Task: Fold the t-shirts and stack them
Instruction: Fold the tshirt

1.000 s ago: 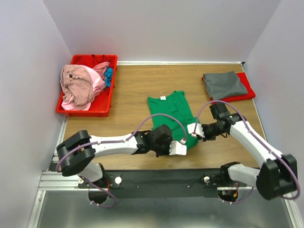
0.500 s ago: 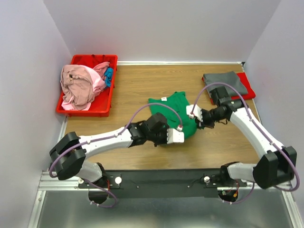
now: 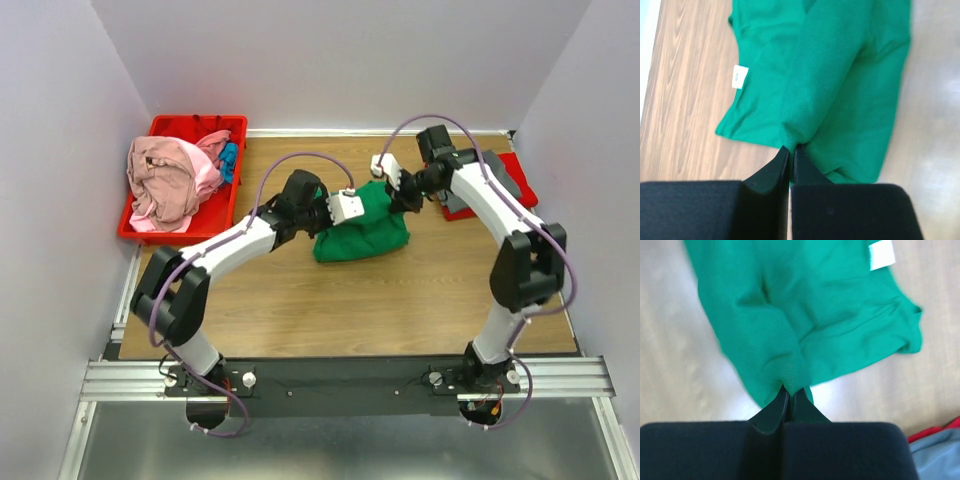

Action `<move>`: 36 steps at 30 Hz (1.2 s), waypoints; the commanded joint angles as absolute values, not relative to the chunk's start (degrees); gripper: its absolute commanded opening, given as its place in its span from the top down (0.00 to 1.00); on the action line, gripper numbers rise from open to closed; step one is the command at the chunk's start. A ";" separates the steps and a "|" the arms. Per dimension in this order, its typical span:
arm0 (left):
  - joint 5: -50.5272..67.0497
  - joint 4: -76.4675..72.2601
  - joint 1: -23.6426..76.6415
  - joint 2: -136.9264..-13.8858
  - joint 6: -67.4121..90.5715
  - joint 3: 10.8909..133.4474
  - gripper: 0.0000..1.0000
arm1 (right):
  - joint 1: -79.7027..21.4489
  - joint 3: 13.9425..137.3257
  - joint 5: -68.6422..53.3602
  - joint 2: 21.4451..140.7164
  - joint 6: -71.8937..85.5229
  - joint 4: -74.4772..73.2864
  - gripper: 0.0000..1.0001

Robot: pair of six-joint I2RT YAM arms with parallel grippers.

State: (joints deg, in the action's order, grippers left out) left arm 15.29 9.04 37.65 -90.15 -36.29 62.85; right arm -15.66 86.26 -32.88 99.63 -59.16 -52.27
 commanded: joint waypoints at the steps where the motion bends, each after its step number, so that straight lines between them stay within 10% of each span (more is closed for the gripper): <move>1: 16.96 5.55 33.05 -96.84 -39.11 68.11 1.00 | -14.86 96.31 -32.52 108.26 -51.16 -47.03 1.00; 12: 15.81 0.26 26.37 -107.58 -38.49 82.00 1.00 | -12.22 118.30 -32.52 127.88 -44.38 -45.35 0.99; 36: 24.52 3.34 41.47 -87.10 -30.77 52.66 1.00 | -11.87 65.76 -41.05 92.56 -59.23 -48.43 1.00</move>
